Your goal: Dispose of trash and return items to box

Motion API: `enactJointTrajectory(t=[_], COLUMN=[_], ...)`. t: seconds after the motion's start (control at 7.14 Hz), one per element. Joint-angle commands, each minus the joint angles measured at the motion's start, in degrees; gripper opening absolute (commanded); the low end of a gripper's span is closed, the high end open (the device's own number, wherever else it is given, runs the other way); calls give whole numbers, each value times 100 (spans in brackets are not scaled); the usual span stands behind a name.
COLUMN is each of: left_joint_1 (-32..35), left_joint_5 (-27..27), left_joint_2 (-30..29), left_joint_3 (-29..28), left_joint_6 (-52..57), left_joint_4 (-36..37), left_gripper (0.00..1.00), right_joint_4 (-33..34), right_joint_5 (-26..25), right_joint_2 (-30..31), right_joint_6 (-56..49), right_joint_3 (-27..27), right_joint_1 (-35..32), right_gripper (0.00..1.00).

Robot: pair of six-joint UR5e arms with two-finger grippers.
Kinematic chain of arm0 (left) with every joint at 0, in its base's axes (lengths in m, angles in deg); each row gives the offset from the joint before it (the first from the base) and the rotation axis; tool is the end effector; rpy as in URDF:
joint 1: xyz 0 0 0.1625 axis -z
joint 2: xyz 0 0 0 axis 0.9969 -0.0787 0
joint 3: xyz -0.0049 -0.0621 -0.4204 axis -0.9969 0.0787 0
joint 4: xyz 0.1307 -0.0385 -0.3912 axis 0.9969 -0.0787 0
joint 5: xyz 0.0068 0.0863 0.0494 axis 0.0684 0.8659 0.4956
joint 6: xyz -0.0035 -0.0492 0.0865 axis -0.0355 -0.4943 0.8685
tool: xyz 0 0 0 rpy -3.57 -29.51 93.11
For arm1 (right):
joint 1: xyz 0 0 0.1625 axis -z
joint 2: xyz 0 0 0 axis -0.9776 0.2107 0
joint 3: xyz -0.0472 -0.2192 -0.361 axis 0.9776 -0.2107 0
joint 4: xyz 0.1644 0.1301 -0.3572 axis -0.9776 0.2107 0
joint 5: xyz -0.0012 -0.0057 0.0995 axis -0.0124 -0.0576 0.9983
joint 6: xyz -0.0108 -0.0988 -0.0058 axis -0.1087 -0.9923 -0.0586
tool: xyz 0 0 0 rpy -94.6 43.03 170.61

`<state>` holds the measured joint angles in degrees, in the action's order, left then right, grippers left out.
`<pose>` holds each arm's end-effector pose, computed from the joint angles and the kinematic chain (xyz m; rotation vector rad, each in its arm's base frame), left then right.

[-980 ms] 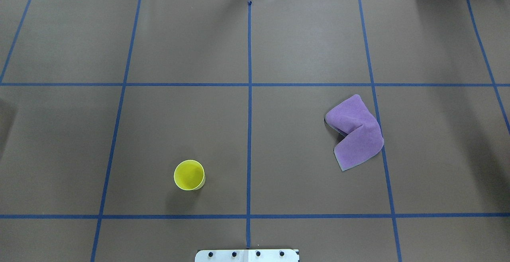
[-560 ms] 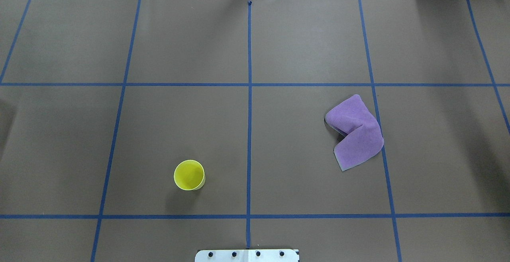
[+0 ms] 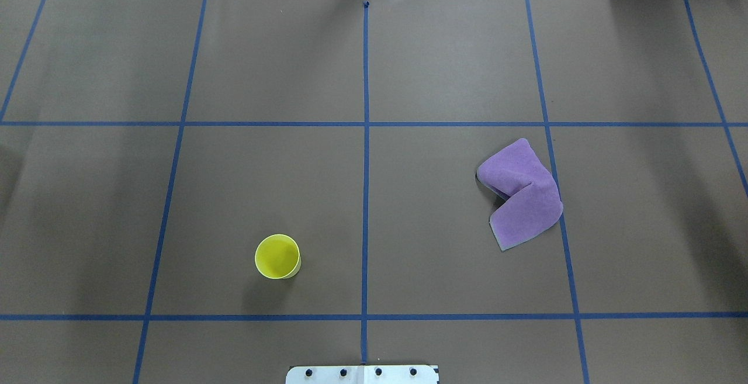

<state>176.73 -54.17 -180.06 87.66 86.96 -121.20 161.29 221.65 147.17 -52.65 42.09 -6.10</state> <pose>-0.0648 -0.5524 0.6303 0.0270 0.9417 0.0314 0.0066 -0.5050 0.5787 0.1433 -0.8281 -0.3124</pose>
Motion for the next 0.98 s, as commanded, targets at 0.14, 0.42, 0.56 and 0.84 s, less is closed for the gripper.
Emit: enactJointTrajectory(t=[0.14, 0.42, 0.56, 0.84], left_joint_1=[-2175, -3755, -4581, -5624], left_joint_5=[396, 1314, 1562, 2493], left_joint_2=[761, 482, -251, -1107], left_joint_3=[3208, 4064, 4006, 3455], left_joint_6=[-3891, -5704, -6773, -7443], left_joint_4=[89, 72, 98, 89], left_gripper=[50, 50, 50, 50], right_joint_4=[0, 0, 0, 0], right_joint_5=[0, 0, 0, -9], right_joint_2=[1, 1, 1, 1], right_joint_6=[4, 13, 13, 30], right_joint_3=[13, 4, 4, -13], right_joint_1=[0, 8, 35, 79], right_gripper=[100, 100, 100, 100])
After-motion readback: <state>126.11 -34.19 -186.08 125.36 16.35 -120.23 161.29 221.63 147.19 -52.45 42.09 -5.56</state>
